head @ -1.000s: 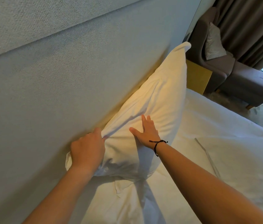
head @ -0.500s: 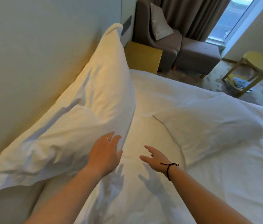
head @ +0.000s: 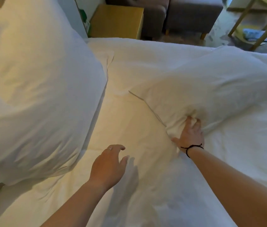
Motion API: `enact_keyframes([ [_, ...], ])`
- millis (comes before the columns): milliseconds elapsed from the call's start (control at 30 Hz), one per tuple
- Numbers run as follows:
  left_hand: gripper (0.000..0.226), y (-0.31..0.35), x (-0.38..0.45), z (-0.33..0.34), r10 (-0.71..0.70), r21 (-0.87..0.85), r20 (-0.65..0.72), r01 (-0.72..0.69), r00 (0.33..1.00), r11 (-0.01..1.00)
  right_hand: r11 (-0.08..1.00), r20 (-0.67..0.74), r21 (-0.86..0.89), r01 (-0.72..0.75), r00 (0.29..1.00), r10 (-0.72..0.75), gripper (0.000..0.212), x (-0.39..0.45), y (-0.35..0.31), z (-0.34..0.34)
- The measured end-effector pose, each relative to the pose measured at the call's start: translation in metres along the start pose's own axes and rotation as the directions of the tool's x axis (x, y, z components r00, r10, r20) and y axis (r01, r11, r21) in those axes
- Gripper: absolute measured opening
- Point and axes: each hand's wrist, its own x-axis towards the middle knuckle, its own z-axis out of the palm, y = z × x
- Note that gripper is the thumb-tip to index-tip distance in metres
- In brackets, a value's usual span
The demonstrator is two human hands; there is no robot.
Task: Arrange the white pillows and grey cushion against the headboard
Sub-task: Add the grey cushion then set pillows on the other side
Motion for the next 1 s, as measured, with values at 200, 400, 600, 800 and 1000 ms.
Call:
enact_keyframes([
  [200,0.031,0.000,-0.002,0.022,-0.110,-0.031,0.008,0.110,0.994,0.993,0.994,-0.107,-0.066,0.081,0.990,-0.088,0.018,0.025,0.002,0.003],
  [400,0.020,0.014,-0.008,0.021,-0.153,-0.130,0.007,0.152,0.988,0.980,0.988,0.014,0.002,0.152,0.988,-0.152,0.008,0.022,0.021,-0.029],
  [600,0.019,0.029,-0.012,0.005,-0.104,-0.209,-0.050,0.091,0.993,0.974,0.933,0.060,0.139,0.331,0.938,-0.341,0.014,-0.045,-0.019,-0.053],
  [800,0.036,0.025,-0.007,-0.012,-0.030,-0.223,-0.121,0.002,0.992,0.975,0.822,0.294,0.242,0.516,0.768,-0.569,0.014,-0.192,-0.083,0.001],
  [1000,0.050,-0.004,0.000,-0.007,-0.038,-0.069,0.032,0.040,0.999,0.997,0.806,0.464,0.300,0.511,0.660,-0.591,0.033,-0.215,-0.085,-0.004],
])
